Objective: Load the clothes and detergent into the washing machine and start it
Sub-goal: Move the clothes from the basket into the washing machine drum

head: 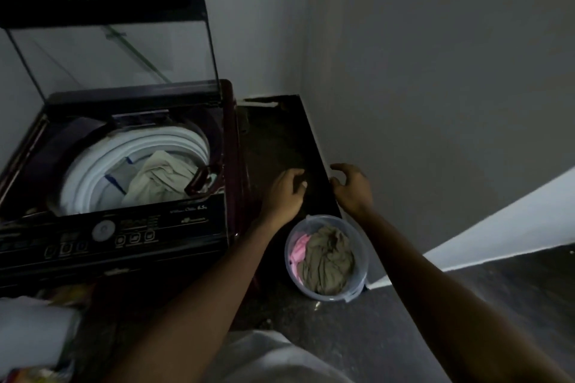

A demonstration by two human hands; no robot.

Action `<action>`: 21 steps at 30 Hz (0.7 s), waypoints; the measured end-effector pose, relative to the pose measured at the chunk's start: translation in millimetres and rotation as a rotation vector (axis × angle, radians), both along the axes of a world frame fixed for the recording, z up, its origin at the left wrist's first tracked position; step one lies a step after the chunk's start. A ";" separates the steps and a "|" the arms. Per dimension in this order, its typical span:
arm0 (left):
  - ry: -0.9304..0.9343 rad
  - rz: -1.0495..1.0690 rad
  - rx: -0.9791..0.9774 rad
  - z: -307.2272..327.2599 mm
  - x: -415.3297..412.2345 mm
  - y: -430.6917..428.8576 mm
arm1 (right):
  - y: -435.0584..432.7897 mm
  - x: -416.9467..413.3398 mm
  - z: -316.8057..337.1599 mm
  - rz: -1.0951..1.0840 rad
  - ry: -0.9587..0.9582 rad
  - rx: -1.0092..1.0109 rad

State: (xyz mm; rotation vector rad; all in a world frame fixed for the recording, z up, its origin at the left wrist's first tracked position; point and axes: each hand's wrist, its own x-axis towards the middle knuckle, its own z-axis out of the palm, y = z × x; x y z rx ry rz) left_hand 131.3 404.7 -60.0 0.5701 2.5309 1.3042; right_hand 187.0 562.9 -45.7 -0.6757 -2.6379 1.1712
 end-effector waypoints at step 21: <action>-0.097 -0.094 -0.165 -112.2 10.8 88.3 | 120.2 18.8 -120.1 0.063 -0.243 -0.009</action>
